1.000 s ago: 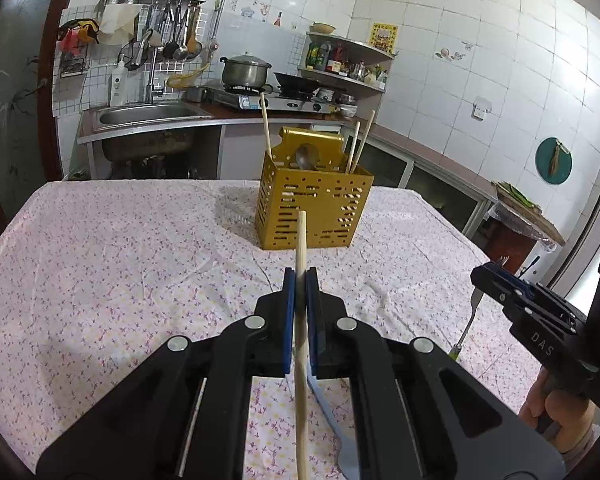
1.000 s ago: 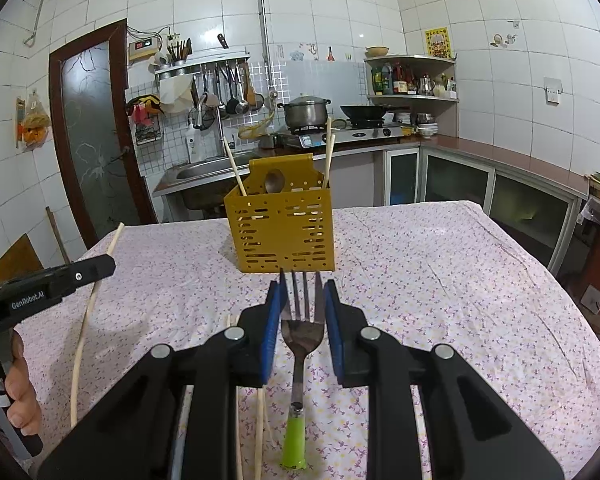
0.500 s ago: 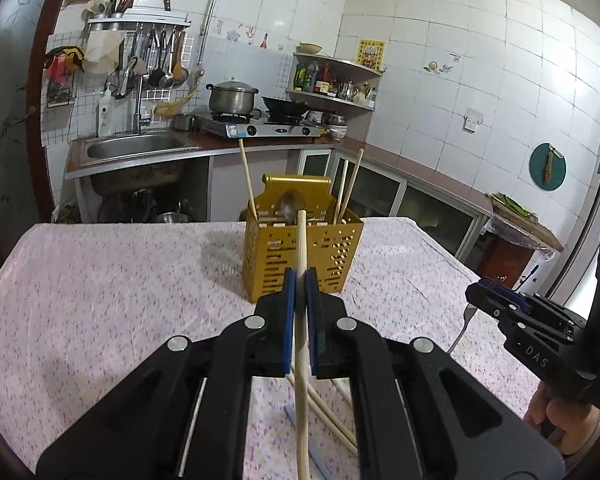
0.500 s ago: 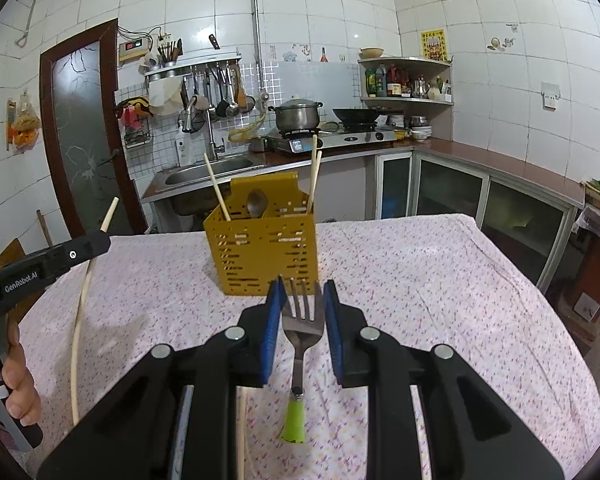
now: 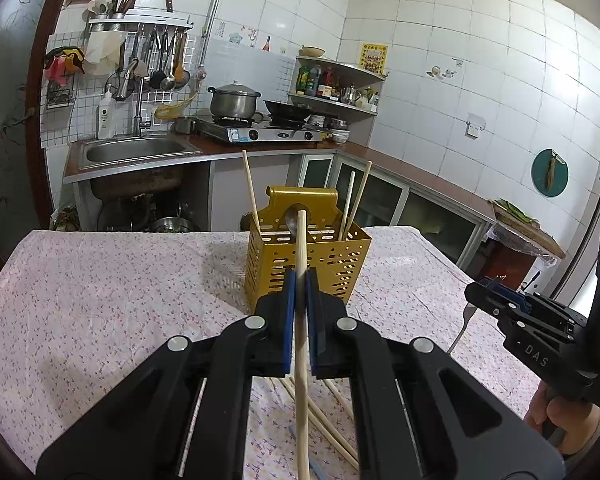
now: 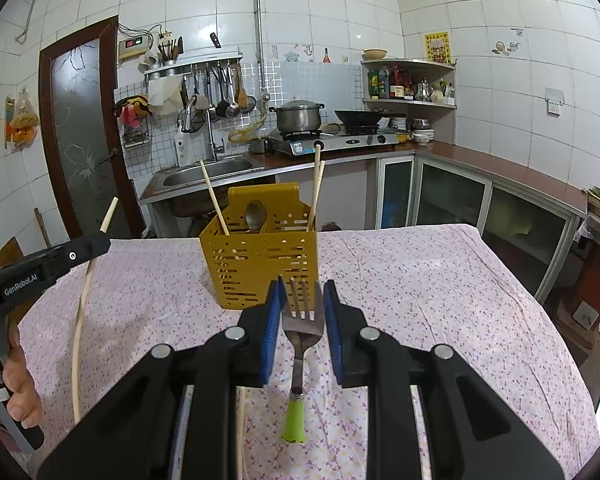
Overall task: Organize utensils
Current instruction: 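Lift the fork and chopstick and carry both to the yellow holder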
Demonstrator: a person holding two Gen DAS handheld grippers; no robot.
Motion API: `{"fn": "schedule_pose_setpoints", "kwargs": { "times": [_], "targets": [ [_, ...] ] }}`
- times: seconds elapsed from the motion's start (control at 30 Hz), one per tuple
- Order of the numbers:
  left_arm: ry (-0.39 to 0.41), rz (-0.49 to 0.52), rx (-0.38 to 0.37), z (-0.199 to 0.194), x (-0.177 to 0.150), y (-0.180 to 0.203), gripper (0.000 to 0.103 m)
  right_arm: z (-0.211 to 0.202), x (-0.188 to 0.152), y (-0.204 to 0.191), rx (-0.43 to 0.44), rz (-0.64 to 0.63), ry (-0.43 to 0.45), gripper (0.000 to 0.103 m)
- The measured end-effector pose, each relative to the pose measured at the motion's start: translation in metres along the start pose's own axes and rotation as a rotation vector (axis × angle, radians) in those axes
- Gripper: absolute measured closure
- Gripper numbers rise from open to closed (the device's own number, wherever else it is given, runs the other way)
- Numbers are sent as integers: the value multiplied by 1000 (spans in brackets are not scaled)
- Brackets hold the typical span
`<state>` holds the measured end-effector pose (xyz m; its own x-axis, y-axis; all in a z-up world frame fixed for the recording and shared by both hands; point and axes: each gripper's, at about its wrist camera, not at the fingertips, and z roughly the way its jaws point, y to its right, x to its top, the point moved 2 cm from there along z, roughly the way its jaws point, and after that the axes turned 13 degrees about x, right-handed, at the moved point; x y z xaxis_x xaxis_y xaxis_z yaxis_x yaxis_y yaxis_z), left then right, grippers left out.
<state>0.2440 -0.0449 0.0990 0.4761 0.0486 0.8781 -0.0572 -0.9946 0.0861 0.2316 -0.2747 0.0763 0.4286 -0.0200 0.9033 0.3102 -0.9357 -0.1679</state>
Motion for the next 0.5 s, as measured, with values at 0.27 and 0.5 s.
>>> {"fn": "schedule_pose_setpoints", "kwargs": {
  "times": [0.27,0.5],
  "targets": [
    [6,-4,2,8,16,-1,99,6,15,-1,0,-15,10,81],
    [22,-2,-1,21,43,2,99,15,46,2,0,-32,27,81]
  ]
}}
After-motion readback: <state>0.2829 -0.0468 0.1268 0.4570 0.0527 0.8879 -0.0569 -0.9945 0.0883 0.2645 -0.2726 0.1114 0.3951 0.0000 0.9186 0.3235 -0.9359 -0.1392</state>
